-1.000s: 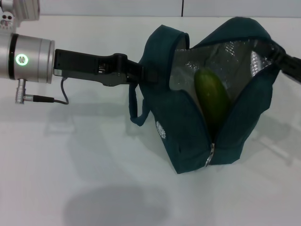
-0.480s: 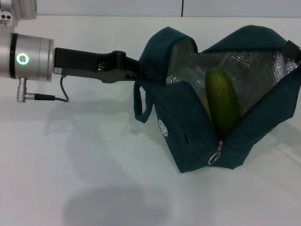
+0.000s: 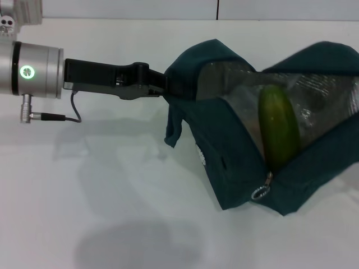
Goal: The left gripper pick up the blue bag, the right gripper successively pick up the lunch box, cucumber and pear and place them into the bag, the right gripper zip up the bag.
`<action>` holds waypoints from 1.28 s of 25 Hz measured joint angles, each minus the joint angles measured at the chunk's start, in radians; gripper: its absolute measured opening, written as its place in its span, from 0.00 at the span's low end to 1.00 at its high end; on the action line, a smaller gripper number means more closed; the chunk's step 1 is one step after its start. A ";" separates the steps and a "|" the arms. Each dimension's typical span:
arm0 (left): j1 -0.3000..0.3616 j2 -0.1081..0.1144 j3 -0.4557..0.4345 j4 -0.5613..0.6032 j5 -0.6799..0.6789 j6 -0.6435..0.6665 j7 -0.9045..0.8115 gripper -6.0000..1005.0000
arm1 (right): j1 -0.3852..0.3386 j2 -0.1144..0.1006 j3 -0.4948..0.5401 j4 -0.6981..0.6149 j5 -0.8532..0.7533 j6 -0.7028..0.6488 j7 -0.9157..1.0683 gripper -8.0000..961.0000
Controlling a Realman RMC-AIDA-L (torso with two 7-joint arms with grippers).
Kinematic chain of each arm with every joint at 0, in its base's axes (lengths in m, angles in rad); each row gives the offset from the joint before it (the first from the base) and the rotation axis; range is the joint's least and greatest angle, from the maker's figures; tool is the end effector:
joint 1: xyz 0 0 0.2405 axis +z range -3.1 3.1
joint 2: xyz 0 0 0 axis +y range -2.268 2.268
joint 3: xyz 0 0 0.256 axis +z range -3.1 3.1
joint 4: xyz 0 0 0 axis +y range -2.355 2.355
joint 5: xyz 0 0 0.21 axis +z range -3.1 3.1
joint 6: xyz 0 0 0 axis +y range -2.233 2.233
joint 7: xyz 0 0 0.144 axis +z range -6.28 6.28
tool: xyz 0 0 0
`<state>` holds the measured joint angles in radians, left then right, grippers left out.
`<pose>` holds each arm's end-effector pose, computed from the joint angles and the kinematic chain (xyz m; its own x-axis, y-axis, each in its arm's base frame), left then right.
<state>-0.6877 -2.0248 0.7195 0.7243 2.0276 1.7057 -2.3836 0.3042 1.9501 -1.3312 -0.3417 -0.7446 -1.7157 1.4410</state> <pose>-0.2032 0.3591 0.0250 0.3119 0.8975 0.3117 0.8503 -0.4101 0.3299 0.2802 0.2771 0.0413 0.1147 -0.3672 -0.9230 -0.6555 -0.7262 0.2075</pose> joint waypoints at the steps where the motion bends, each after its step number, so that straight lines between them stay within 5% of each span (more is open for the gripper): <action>1: 0.000 0.000 0.000 0.000 0.000 0.001 0.001 0.05 | -0.011 0.000 0.000 0.000 -0.001 -0.027 -0.032 0.90; 8: 0.007 -0.001 0.002 -0.001 0.003 0.000 0.006 0.05 | -0.070 -0.002 0.014 0.006 -0.021 -0.086 -0.177 0.90; 19: 0.007 -0.004 0.001 -0.003 0.003 -0.002 0.007 0.05 | -0.029 0.002 0.009 0.066 -0.032 -0.082 -0.176 0.90; 32: 0.001 -0.001 0.003 -0.049 -0.003 0.060 0.043 0.05 | -0.035 0.029 -0.003 0.060 -0.363 -0.196 -0.429 0.89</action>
<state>-0.6864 -2.0254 0.7225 0.6753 2.0241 1.7653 -2.3406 0.2694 1.9788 -1.3341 -0.2822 -1.1071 -1.9120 1.0120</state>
